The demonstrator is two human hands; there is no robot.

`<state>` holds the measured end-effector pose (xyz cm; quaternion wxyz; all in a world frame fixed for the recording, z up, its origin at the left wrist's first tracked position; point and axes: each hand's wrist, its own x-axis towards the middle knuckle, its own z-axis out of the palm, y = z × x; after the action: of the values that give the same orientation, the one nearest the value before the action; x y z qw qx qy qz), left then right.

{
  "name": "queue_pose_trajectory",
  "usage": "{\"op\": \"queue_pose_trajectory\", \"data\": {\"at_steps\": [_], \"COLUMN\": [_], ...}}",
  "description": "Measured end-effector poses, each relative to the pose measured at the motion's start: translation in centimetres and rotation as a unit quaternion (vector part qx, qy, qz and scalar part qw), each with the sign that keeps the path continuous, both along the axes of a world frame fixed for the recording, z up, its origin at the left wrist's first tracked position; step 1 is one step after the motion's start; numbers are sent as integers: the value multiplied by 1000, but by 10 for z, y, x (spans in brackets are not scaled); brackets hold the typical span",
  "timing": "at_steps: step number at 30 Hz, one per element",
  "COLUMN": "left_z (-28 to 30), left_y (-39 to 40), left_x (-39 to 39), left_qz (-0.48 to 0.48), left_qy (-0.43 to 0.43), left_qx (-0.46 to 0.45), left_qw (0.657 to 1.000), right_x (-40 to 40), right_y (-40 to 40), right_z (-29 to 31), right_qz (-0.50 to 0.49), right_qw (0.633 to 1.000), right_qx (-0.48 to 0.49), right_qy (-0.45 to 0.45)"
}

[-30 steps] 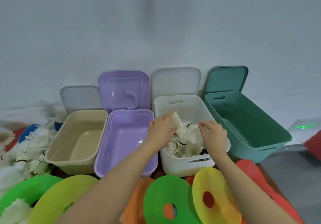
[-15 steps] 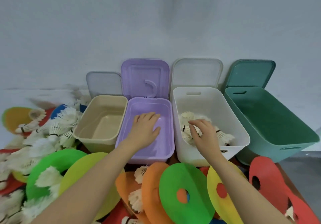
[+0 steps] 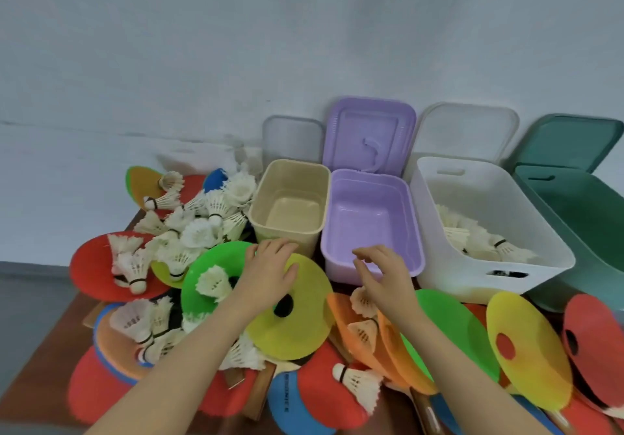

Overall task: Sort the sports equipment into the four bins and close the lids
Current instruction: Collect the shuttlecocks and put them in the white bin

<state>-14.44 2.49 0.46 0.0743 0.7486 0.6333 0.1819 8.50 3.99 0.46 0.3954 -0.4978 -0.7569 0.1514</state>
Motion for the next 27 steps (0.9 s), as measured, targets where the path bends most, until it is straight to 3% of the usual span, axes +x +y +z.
{"op": "queue_pose_trajectory", "data": {"at_steps": [7,12,16,23,27], "left_z": [-28,-49,-58,-65,-64], "left_y": [-41,-56,-53,-46,-47], "left_x": [-89,-131,-141,-145,-144], "left_qz": [76,93,105,94,109], "left_qy": [14,6,-27,-74,-125], "left_qx": [-25,-74,-60,-46,26], "left_qw": [997,993,992,992,986], "right_x": [-87,-139,-163,-161,-148], "right_y": [-27,-38,-46,-69,-90], "right_z": [-15,-27,-36,-60,-74], "right_qz": [62,78,100,79,46], "right_qw": [997,988,977,982,987], "right_qx": [-39,-52,-59,-50,-29], "right_qy": [-34,-124,-179,-161,-150]}}
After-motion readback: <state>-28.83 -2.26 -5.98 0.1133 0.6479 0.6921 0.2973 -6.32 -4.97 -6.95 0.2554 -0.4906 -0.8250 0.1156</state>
